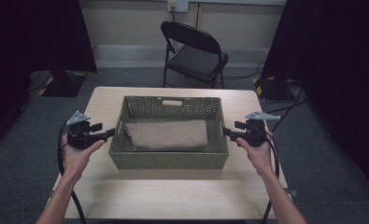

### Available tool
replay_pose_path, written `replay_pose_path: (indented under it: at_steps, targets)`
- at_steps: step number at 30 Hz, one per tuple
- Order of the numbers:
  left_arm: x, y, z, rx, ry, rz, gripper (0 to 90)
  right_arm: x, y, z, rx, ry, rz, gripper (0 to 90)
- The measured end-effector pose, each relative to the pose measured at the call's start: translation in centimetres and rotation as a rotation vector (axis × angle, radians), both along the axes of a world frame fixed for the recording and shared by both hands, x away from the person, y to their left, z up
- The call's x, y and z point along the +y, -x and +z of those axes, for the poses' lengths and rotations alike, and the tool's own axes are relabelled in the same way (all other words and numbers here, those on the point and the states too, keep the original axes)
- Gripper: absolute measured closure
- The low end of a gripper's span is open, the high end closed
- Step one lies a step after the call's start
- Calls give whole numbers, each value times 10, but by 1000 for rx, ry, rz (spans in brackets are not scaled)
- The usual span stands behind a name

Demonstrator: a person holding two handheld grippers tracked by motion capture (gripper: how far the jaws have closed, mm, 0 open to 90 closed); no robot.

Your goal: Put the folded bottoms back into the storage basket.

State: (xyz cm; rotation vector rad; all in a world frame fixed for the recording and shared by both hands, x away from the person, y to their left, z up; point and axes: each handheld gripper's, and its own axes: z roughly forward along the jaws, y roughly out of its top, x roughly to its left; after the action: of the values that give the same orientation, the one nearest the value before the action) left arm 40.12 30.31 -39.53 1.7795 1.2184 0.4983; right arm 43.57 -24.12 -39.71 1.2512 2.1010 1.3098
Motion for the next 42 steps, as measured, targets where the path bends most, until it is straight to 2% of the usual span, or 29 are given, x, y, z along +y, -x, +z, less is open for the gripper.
replay_pose_path:
  at_steps: [2,4,7,12,15,17,18,22,23,25,27,29,34,35,36,37,38,40,42]
  targets:
    - [2,5,1,-6,-14,-1,346,-5,6,2,-8,0,-9,275]
    - [5,11,1,-8,-10,-2,344,-9,12,4,-19,-1,-12,248]
    - [8,19,-1,-11,-17,18,329,-19,21,0,-22,-28,-28,200]
    - [15,30,-9,14,-45,30,311,-30,34,-7,-3,2,-52,171]
    - [19,35,-19,48,-67,49,282,-38,44,-11,11,14,-59,168]
    - [22,39,-25,71,-85,54,267,-46,54,-18,29,34,-68,170]
    - [23,41,-29,83,-99,52,267,-46,54,-18,29,34,-68,170]
    - [28,49,-48,133,-119,60,262,-56,63,-34,68,64,-84,170]
    - [29,51,-53,152,-128,61,256,-60,67,-45,101,92,-86,168]
    - [31,53,-59,155,-146,76,255,-61,68,-49,107,104,-94,171]
    - [33,50,-64,184,-172,82,253,-65,70,-58,122,141,-118,173]
    - [35,48,-72,202,-179,81,252,-68,68,-63,146,149,-122,170]
    - [33,44,-90,252,-248,80,248,-68,64,-78,188,196,-131,169]
    - [32,44,-92,254,-264,84,241,-67,63,-82,203,207,-130,170]
    - [32,44,-94,255,-258,93,241,-66,63,-84,214,212,-130,176]
    - [31,44,-96,245,-235,103,216,-65,63,-85,221,218,-129,175]
    - [28,46,-97,235,-250,117,190,-64,62,-88,227,230,-125,173]
    - [29,47,-98,216,-243,115,215,-61,61,-93,254,259,-129,155]
    - [33,48,-101,194,-232,142,193,-58,60,-96,240,293,-143,138]
